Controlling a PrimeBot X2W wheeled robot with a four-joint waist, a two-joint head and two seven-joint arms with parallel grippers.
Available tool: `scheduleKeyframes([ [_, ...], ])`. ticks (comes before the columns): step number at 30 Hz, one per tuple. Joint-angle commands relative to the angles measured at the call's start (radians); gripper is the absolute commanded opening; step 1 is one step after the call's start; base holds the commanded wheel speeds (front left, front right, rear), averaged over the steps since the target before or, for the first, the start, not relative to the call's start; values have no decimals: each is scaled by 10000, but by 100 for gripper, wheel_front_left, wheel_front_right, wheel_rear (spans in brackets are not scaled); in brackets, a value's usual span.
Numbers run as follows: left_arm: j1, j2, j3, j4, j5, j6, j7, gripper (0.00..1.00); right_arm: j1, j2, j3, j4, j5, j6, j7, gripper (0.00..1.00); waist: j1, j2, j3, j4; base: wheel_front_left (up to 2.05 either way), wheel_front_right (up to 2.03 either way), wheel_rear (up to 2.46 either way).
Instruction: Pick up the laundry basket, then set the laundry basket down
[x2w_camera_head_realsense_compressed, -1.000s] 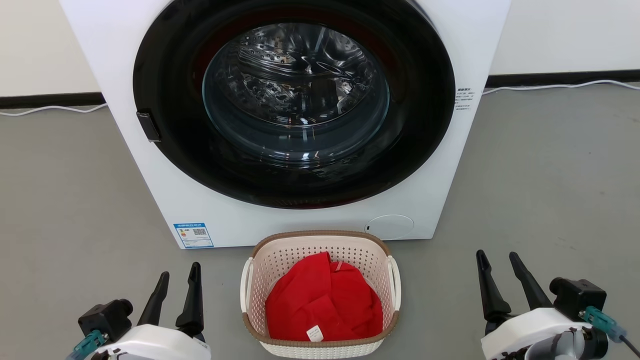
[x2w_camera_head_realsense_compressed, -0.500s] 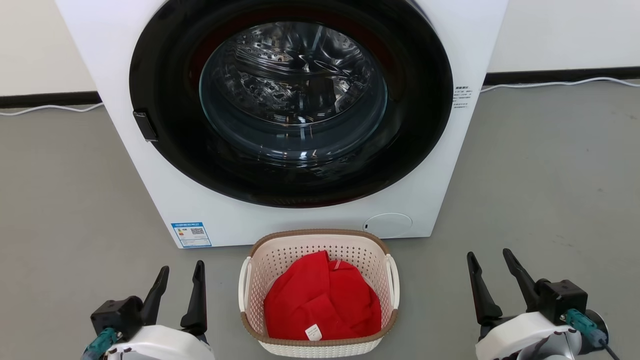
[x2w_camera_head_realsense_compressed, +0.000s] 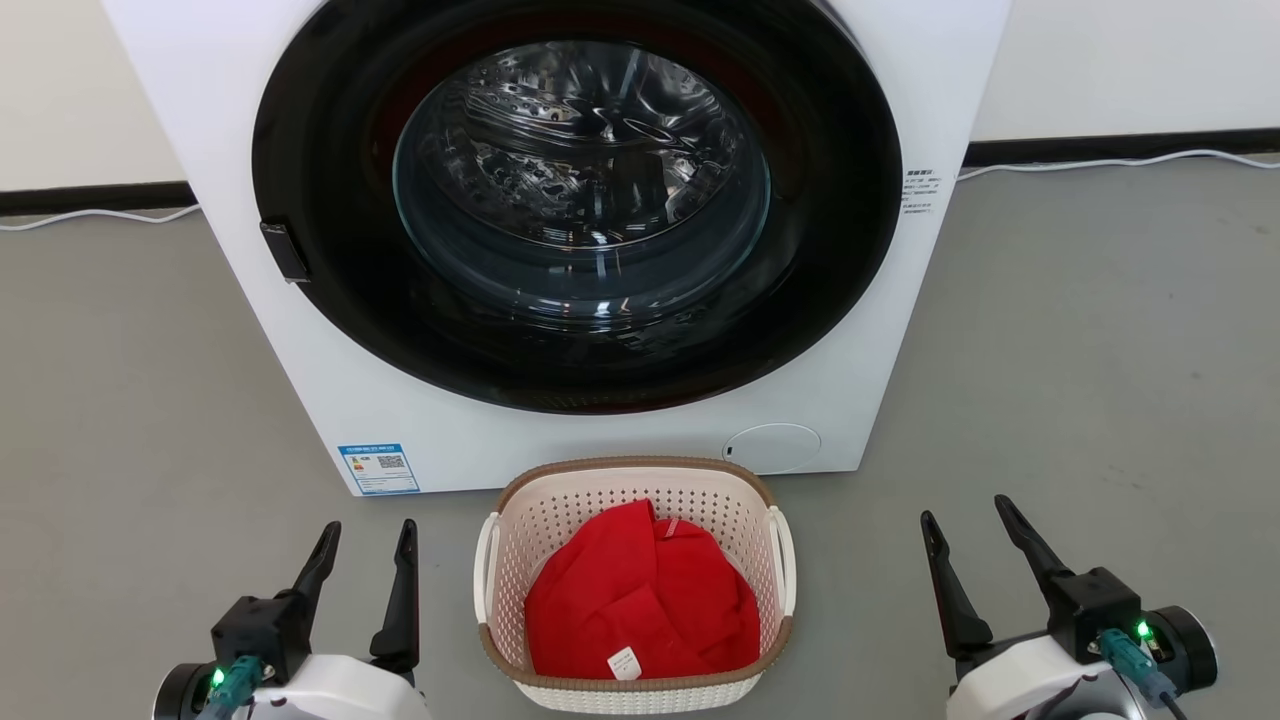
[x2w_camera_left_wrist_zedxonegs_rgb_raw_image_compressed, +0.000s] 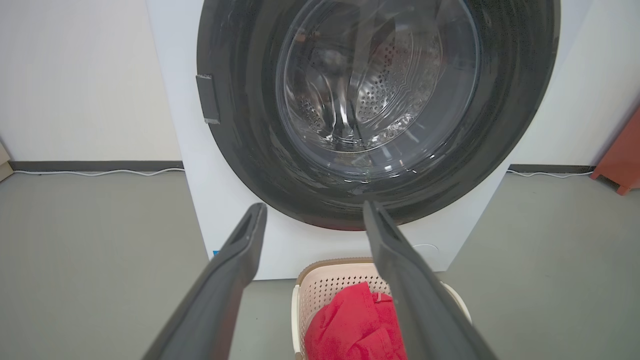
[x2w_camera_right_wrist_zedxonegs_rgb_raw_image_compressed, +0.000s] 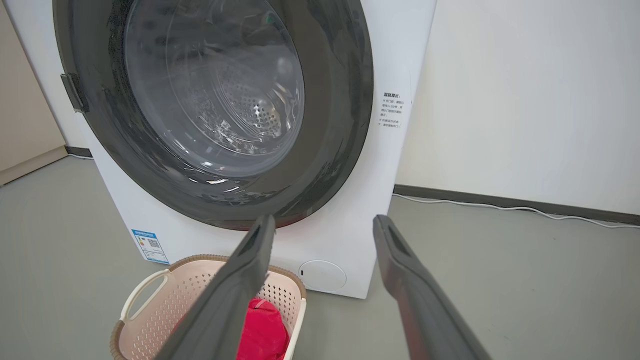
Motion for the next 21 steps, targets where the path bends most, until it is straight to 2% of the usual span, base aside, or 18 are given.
scheduleKeyframes([
  [1,-525,127,293,-288,409,4,-169,100,-265,-21,205,-189,-387,70,-202,100,0,0,1,-11,0,0,0],
  [21,-536,128,407,-226,365,-24,-195,100,-192,45,-89,-218,-448,71,-228,100,0,0,111,-39,0,0,0],
])
